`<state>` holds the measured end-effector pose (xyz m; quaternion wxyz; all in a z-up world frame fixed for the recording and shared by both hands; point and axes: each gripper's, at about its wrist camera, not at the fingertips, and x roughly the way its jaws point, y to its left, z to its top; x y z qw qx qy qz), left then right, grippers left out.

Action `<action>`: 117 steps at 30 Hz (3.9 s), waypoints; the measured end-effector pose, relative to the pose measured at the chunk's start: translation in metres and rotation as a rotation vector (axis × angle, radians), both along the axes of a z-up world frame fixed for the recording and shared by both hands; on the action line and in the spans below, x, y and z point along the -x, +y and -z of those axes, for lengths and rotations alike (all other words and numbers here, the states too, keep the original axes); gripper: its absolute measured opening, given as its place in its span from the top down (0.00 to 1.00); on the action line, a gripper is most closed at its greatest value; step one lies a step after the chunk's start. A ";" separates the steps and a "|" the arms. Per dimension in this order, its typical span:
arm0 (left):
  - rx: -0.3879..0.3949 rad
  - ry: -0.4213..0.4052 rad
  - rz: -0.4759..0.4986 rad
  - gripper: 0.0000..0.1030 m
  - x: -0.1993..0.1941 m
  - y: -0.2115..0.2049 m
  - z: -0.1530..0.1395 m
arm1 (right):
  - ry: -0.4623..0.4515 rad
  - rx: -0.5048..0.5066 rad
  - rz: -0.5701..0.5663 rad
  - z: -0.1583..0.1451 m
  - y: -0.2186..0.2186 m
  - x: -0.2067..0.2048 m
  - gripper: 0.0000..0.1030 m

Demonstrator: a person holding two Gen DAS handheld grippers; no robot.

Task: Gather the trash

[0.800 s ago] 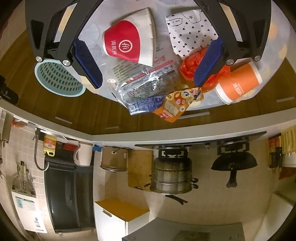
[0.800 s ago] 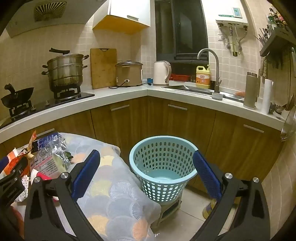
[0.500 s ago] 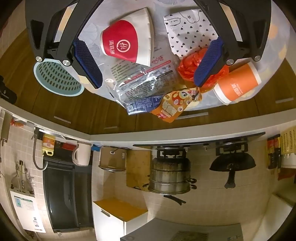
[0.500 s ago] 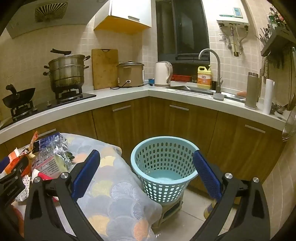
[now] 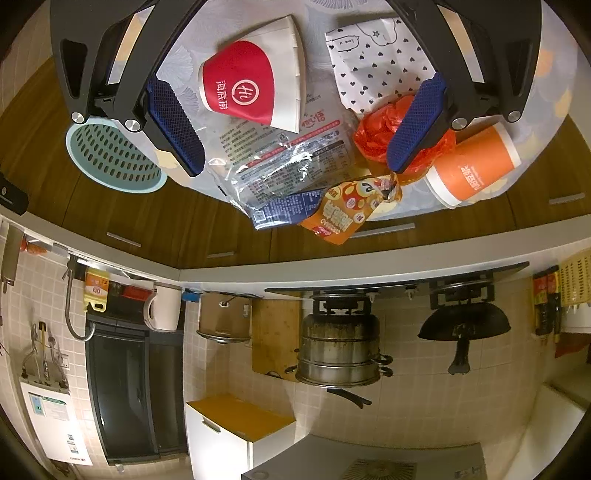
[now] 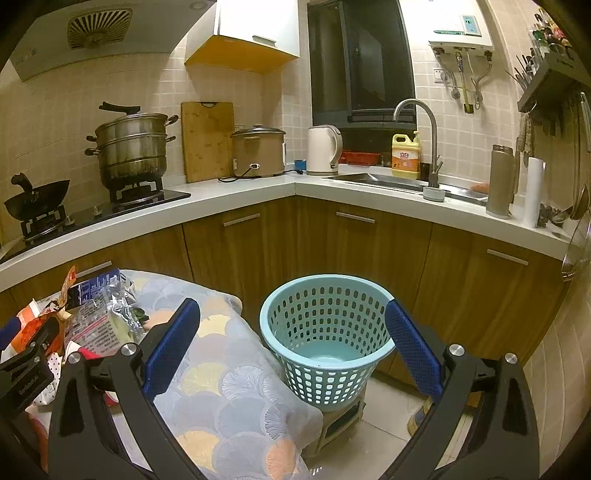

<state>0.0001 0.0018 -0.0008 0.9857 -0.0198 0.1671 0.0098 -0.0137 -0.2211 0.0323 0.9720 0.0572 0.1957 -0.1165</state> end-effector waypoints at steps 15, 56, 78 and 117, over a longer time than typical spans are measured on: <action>-0.001 0.006 0.002 0.07 -0.001 0.000 0.002 | -0.004 -0.005 0.011 0.002 -0.003 0.000 0.07; -0.004 0.008 0.000 0.07 -0.002 0.000 0.004 | 0.008 -0.018 0.003 0.003 -0.006 -0.006 0.07; 0.107 0.083 -0.126 0.07 0.036 0.097 -0.024 | -0.006 0.035 -0.317 0.000 0.056 -0.014 0.13; 0.229 0.214 -0.026 0.57 -0.004 0.132 -0.008 | 0.352 -0.020 -0.670 0.073 0.166 -0.083 0.08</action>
